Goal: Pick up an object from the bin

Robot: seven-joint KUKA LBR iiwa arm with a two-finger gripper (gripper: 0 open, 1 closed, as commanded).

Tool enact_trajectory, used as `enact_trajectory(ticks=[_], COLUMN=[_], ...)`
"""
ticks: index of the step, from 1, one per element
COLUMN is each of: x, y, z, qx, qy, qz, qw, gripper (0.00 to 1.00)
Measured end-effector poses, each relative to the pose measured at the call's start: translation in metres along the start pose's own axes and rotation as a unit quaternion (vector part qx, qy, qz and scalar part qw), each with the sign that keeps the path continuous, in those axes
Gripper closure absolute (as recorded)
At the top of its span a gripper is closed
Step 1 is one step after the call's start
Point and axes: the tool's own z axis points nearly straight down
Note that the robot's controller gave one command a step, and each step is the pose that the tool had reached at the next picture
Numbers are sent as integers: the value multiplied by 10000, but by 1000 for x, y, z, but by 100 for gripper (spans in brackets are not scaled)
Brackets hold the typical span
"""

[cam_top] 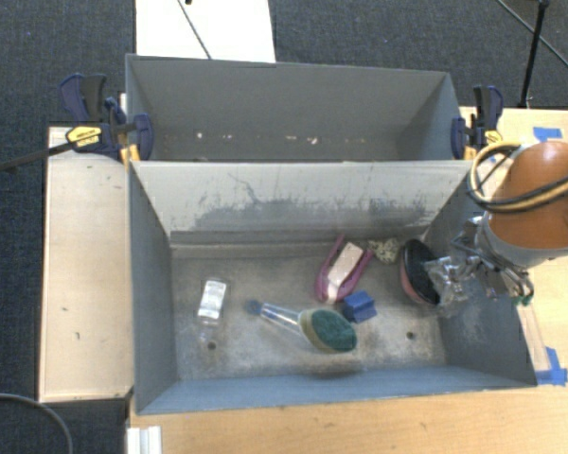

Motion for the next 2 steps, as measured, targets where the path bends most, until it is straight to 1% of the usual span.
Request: enact_trajectory(ticks=[1, 2], x=[-2, -3], y=[-1, -1], z=[-49, -81], qx=[3, 0], qy=[-2, 4], qz=[5, 22], qw=[10000, 10000], gripper=[100, 100])
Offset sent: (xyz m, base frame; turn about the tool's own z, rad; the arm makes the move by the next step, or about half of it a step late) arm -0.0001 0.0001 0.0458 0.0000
